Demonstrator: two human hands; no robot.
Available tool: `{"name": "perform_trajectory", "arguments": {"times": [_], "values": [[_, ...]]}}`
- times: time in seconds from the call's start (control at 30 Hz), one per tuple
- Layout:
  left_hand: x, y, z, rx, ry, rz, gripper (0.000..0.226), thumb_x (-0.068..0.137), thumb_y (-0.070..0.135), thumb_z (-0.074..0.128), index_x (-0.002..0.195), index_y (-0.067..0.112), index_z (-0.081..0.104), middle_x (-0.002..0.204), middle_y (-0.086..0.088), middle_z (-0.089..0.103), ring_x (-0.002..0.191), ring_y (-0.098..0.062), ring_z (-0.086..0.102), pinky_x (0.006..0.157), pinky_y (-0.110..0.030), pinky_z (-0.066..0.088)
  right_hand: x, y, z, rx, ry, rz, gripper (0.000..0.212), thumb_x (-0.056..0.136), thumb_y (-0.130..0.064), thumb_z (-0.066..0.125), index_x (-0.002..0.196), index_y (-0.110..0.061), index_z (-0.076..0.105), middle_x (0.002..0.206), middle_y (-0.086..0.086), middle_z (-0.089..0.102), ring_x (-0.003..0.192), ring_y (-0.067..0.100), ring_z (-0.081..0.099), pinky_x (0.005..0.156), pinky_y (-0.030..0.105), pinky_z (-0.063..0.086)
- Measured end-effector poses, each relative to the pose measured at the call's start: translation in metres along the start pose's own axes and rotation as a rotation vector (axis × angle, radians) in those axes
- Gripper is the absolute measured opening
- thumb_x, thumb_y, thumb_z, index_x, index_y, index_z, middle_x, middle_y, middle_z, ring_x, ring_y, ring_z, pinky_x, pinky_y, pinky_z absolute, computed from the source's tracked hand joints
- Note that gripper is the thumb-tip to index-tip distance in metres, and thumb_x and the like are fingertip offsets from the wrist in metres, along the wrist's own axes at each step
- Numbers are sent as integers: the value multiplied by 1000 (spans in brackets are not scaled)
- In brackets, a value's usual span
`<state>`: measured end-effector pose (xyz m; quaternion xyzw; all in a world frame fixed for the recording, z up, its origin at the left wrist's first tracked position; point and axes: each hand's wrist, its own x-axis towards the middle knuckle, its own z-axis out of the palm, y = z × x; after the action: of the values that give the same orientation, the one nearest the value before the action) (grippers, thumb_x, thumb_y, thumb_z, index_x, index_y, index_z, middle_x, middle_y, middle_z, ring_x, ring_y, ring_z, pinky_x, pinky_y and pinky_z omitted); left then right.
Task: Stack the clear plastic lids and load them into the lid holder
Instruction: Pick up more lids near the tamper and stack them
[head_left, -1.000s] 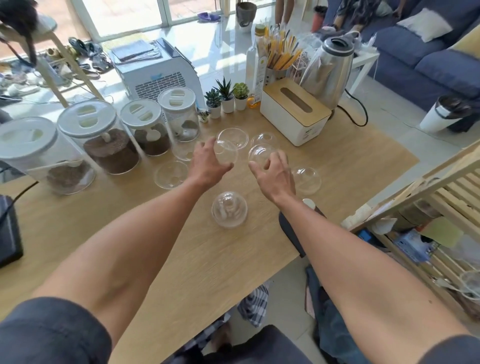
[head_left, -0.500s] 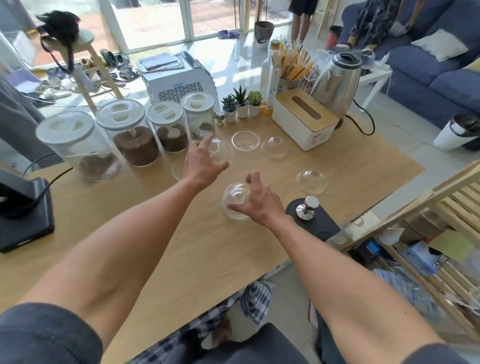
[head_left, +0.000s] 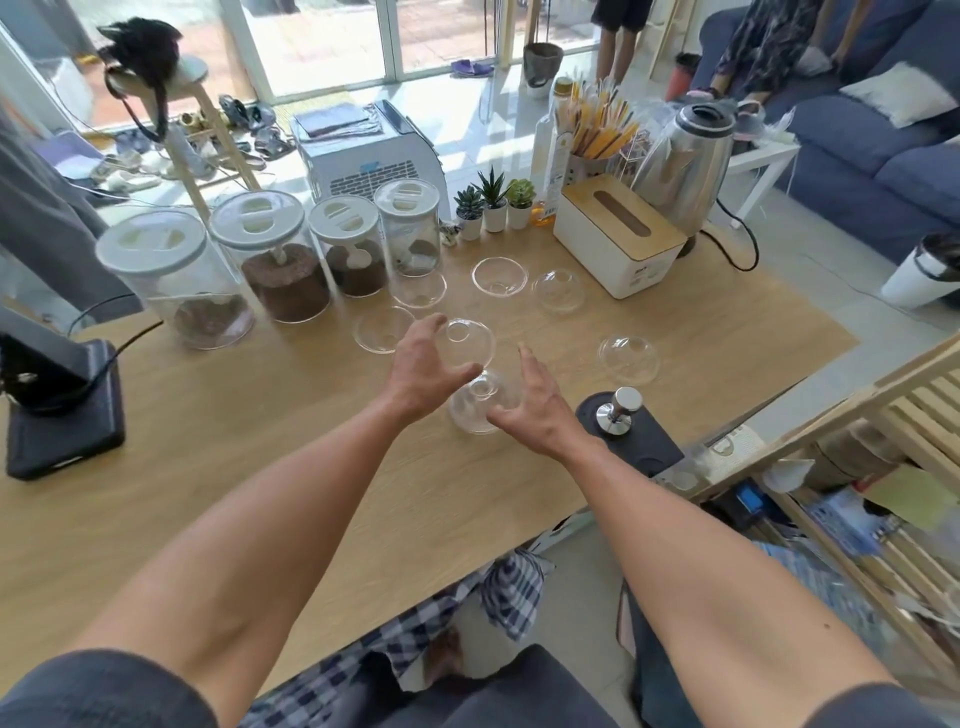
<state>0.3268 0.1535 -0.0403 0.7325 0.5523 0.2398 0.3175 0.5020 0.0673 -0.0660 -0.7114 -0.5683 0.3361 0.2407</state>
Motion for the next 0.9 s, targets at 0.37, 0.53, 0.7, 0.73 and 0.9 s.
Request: {"name": "perform_trajectory", "arguments": {"times": [0.37,0.53,0.7,0.73,0.9], "values": [[-29,-18,37,59,-156,32,90,74,40,89,150,20,46,146,-2,52,134,-24,50,111,-36,39,-3,14,-6,126,144,184,70,96,-18,54,161,-17,28,152,12,48,134,28,53,112,48,47],[-33,-27,42,14,-175,10,93,74,44,86,153,27,41,146,2,50,133,-22,49,112,-45,43,5,14,4,152,80,189,52,104,-17,47,155,-14,42,138,12,59,129,28,57,102,36,47],[-36,-22,36,-206,-111,-216,79,84,44,62,157,27,36,153,-10,50,136,-26,51,113,-49,44,13,5,12,187,99,199,40,105,-13,44,142,-7,58,140,12,63,131,26,56,105,31,42],[-34,-20,35,-228,-80,-283,68,90,41,57,154,23,42,149,-12,55,133,-27,55,111,-48,45,14,3,13,199,103,205,36,105,-11,45,136,-6,63,132,11,66,125,24,59,103,31,44],[-24,-20,33,-320,-43,-503,29,93,13,55,112,17,77,109,-2,77,106,-23,69,98,-41,56,21,1,21,293,119,253,32,96,-5,53,120,-8,74,119,7,75,114,22,68,100,34,55]]}}
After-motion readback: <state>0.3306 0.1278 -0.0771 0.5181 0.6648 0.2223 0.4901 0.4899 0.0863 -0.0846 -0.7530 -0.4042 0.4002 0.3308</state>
